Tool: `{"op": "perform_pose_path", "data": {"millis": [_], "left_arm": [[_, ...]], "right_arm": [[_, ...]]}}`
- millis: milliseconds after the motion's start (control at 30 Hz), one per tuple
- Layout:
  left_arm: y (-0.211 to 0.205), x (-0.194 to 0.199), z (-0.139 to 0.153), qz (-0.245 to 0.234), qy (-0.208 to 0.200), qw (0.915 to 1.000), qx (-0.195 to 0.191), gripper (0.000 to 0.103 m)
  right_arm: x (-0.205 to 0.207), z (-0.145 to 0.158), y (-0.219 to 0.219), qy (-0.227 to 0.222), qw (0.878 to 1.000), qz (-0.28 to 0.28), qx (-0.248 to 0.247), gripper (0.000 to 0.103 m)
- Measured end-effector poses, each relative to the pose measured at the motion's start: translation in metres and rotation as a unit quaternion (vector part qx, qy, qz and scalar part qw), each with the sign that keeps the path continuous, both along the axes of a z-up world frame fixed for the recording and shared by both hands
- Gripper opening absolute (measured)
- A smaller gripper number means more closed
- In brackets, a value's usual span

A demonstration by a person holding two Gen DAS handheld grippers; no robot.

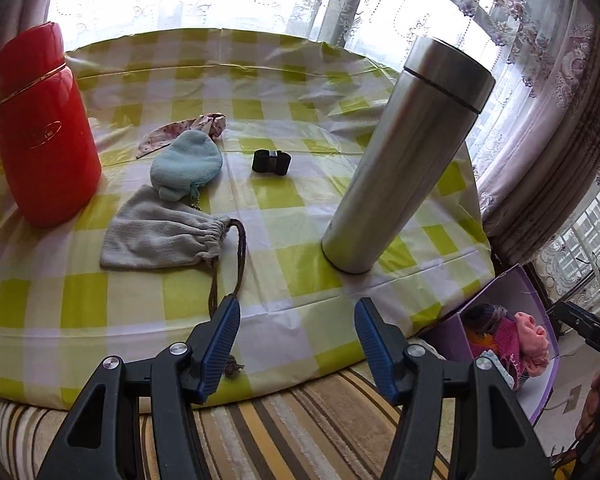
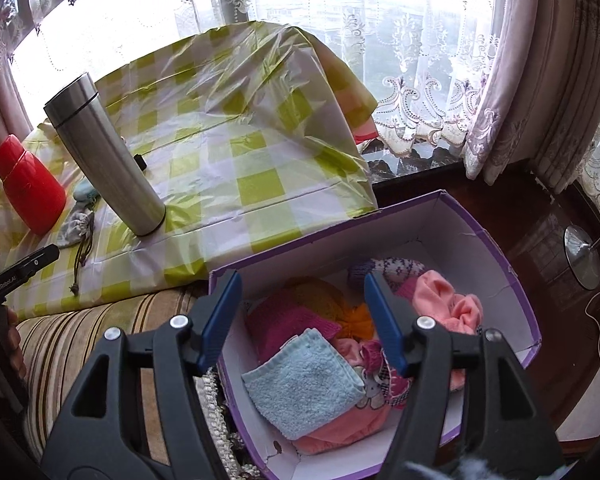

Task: Organize soft objects
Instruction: 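Withdraw both tools from the box back over the table, then grasp the grey drawstring pouch with left tool while right tool grasps black hair tie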

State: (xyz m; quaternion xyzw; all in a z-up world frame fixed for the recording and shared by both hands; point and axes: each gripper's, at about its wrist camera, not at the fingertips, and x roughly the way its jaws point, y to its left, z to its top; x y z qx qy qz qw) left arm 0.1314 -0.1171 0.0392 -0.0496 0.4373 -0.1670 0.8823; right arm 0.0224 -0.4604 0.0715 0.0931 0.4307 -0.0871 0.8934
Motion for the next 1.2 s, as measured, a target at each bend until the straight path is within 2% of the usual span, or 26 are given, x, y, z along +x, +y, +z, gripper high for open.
{"op": "perform_pose_path", "data": {"millis": [333,533,733,933,1133,1200], "left_arm": [[0.022,0.029,-0.012,0.012,0.011,0.9997,0.021,0.061],[0.052,0.055,-0.023,0.032,0.024,0.999,0.021,0.061],[0.054,0.084,-0.035,0.016,0.029,0.9988,0.036,0.061],[0.047,0.107,-0.056,0.005,0.052,0.9971,0.056,0.061],[0.045,0.119,-0.066,-0.016,0.062,0.9974,0.032,0.06],[0.042,0.121,-0.065,-0.028,0.06,0.9975,0.026,0.049]], "right_arm": [[0.034,-0.006,0.022,0.012,0.999,0.042,-0.005,0.068],[0.06,-0.012,0.017,0.022,0.998,0.053,-0.001,0.068],[0.104,-0.013,0.004,0.02,0.996,0.083,0.002,0.068],[0.169,-0.016,0.009,0.024,0.987,0.161,0.004,0.068],[0.234,-0.021,0.022,0.012,0.97,0.241,0.037,0.068],[0.256,-0.026,0.029,0.017,0.961,0.27,0.051,0.068]]}}
